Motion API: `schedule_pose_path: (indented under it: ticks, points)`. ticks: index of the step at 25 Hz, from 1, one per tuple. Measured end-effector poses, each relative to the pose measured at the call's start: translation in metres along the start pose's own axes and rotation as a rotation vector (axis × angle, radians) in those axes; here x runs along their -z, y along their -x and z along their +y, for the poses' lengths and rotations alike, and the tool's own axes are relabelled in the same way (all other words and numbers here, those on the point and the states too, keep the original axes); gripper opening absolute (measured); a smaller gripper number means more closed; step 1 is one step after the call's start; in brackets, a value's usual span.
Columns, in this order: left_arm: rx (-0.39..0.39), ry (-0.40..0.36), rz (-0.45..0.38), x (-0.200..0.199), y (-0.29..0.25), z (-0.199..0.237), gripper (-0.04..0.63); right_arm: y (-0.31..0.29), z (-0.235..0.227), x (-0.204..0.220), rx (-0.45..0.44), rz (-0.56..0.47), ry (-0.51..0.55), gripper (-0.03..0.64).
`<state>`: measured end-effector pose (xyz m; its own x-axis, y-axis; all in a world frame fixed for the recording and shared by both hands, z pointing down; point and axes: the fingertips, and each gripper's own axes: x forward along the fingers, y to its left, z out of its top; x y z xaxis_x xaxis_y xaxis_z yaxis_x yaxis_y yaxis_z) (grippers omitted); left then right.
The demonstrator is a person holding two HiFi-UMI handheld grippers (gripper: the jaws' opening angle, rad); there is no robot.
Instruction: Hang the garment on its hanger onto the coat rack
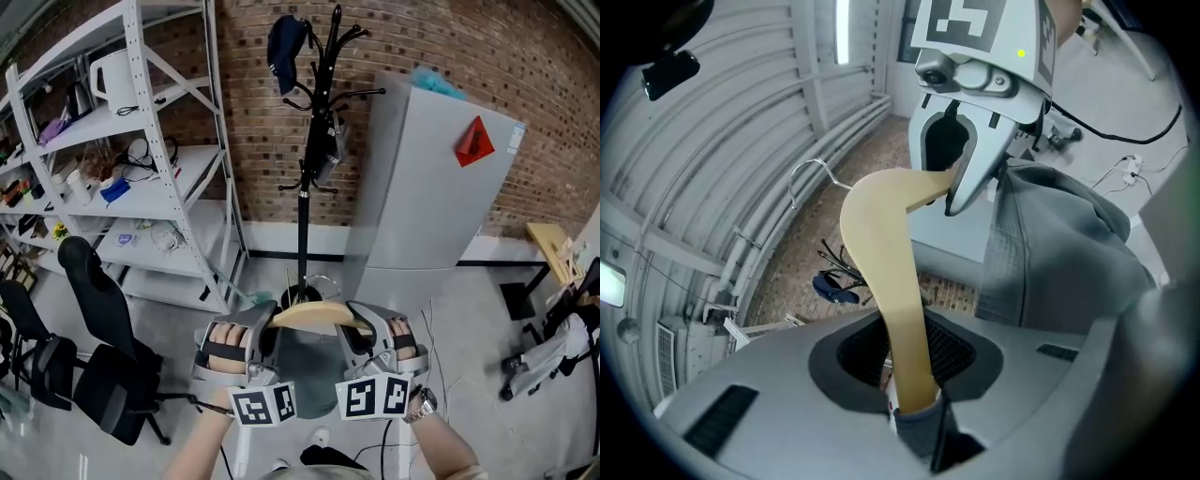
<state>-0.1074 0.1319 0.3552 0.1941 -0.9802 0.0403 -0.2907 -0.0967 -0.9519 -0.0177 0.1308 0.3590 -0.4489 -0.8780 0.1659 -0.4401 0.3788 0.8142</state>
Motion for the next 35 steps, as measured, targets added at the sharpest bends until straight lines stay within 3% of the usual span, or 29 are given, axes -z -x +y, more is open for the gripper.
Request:
schedule_pose_path:
  ticks: [13, 28, 35]
  points:
    - [-0.039, 0.010, 0.042, -0.011, -0.079, 0.009, 0.083, -0.059, -0.050, 0.035, 0.002, -0.046, 0.022, 0.112]
    - [-0.005, 0.003, -0.020, 0.024, -0.216, 0.021, 0.083, -0.184, -0.090, 0.072, 0.015, 0.022, 0.016, 0.114]
    - [-0.009, -0.003, -0.075, 0.032, -0.268, 0.036, 0.083, -0.228, -0.118, 0.080, 0.060, 0.052, 0.023, 0.115]
